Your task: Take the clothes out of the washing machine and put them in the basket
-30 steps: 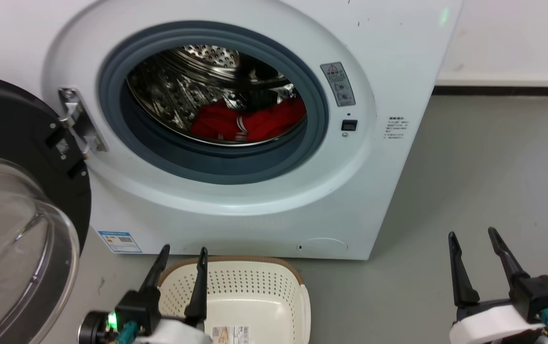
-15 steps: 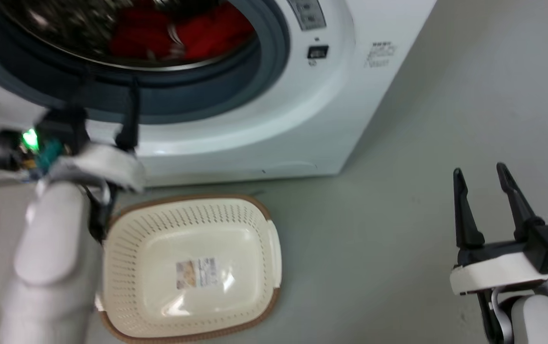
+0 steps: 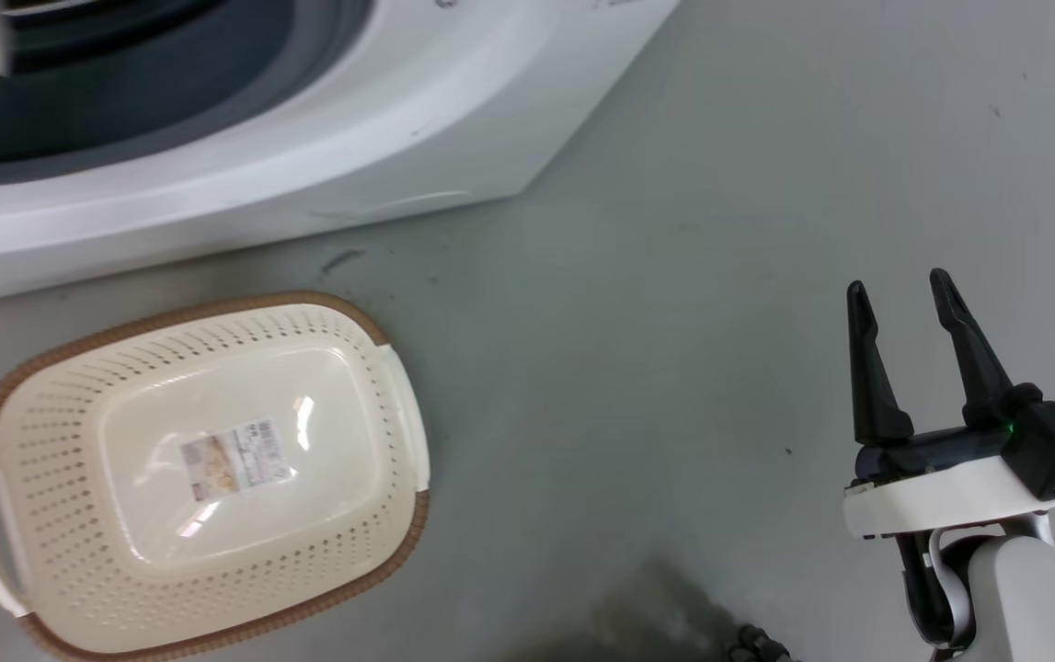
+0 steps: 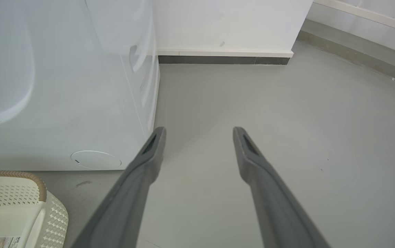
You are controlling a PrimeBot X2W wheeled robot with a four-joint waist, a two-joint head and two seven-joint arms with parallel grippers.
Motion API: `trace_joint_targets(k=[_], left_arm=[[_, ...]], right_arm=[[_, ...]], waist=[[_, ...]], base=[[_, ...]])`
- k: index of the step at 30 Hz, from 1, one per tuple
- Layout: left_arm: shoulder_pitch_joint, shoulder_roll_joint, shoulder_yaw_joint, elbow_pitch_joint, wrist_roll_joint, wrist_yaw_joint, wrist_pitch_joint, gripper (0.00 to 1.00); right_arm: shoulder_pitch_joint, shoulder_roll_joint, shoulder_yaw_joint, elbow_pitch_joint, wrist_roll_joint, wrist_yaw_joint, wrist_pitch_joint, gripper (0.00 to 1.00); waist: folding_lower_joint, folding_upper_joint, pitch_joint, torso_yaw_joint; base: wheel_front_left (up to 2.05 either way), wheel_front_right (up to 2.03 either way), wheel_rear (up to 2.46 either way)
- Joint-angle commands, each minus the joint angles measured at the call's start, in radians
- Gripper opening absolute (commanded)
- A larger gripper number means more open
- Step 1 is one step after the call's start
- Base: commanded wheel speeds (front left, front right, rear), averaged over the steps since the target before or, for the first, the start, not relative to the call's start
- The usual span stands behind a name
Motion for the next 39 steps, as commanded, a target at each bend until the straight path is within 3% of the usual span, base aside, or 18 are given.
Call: trace_joint_targets(k=[1,13,23,39], left_arm=[[-0.039,0.022,-0.012,0.031,0.019,0.002,0.032,1.0],[-0.313,0.145,-0.083,0.181,0.118,0.023,0.267,1.0],[-0.405,0.221,-0.092,0.226,0.112,0.014,0.396,1.0],[-0.4,0.235,-0.108,0.248,0.068,0.007,0.471,1.0]], right_arm=[[-0.015,0.001,0.007,-0.006,0.014,-0.001,-0.002,1.0],[-0.005,0.001,0.097,-0.017,0.051,-0.001,-0.002,1.0],[0.0,0.001,0.135,-0.034,0.076,-0.001,-0.002,1.0],[0.029,0.001,0.137,-0.072,0.054,-0.001,-0.002,1.0]], waist=[[-0.0002,0.0,0.058,-0.049],[-0.0002,0.0,0.14,-0.145],[-0.0002,0.0,0.194,-0.207],[-0.0002,0.0,0.224,-0.204]], base=[[0.0,0.0,0.0],[0.0,0.0,0.0],[0.0,0.0,0.0],[0.0,0.0,0.0]])
